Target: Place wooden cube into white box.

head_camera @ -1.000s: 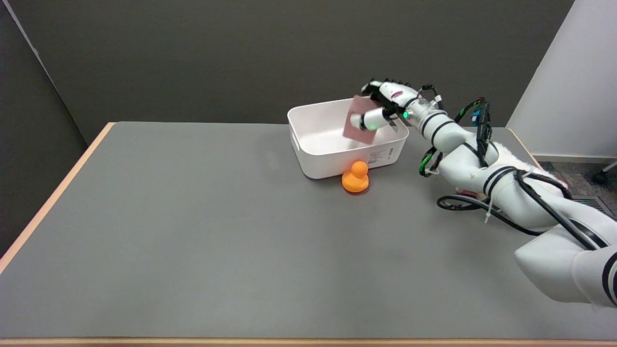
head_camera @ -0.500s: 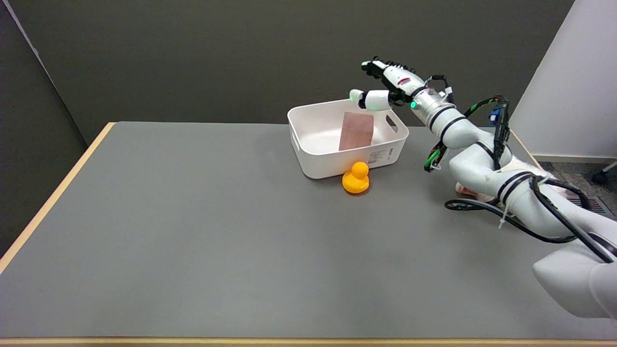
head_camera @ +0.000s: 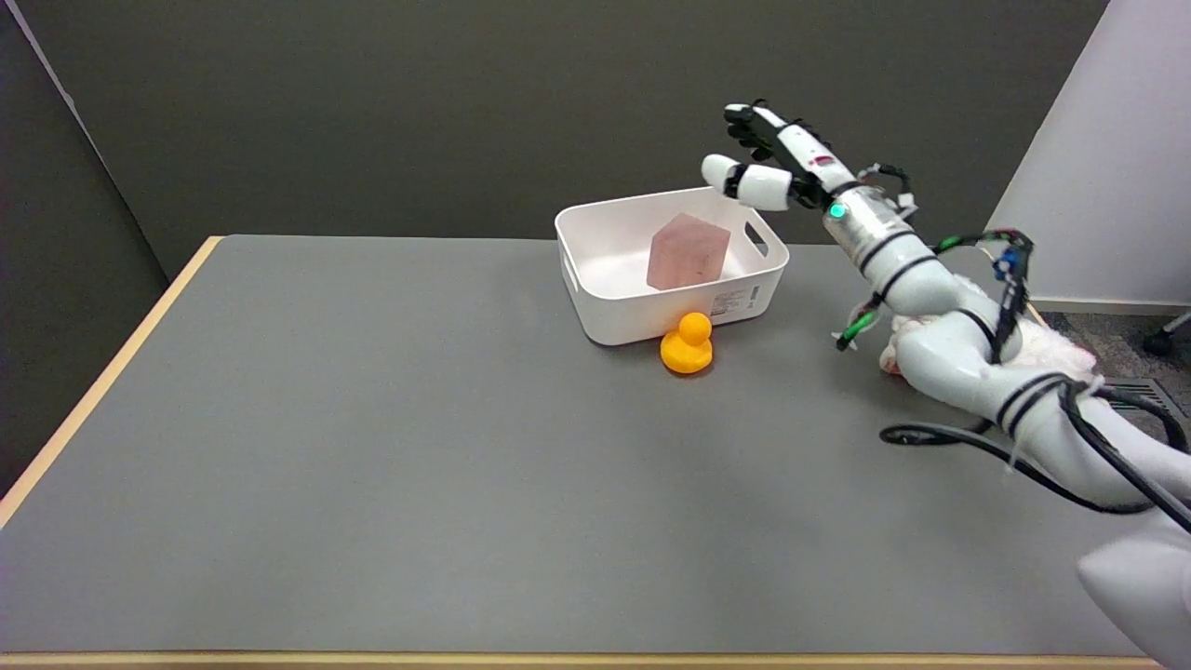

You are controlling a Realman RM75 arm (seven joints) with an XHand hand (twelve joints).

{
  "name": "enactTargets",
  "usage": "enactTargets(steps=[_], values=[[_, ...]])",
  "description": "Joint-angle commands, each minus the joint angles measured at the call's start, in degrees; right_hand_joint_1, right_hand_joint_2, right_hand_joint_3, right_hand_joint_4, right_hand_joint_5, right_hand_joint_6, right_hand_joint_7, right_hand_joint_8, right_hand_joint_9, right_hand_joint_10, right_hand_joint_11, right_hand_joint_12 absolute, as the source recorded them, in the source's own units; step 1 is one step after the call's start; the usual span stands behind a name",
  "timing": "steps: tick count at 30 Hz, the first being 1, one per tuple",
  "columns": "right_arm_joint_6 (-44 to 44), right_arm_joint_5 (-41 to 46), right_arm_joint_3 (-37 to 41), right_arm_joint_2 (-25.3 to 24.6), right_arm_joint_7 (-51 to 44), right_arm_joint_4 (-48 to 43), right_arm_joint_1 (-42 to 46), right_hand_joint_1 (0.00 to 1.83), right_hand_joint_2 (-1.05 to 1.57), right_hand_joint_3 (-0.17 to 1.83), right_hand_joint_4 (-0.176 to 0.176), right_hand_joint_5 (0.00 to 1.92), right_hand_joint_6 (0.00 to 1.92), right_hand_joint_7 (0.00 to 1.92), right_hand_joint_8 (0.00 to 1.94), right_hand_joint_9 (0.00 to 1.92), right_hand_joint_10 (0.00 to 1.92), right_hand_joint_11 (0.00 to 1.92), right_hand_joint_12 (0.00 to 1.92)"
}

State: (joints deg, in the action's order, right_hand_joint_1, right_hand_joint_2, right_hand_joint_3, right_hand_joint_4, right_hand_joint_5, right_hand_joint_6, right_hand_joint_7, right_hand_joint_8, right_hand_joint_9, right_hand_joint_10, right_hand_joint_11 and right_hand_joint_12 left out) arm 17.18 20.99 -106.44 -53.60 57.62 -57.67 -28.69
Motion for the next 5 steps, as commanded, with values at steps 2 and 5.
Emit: enactTargets(steps=[2,5], values=[[30.32,37.1,2.65,5.8,15.19,-0.82,24.8,0.37,0.67,0.97,-0.014,0.12,0.37,0.27,0.37,0.19,0.71,0.09,1.18],[36.46,37.42,0.53,4.24,22.86,2.76,24.84,0.37,0.68,0.97,-0.003,0.12,0.37,0.28,0.37,0.21,0.71,0.09,1.18]])
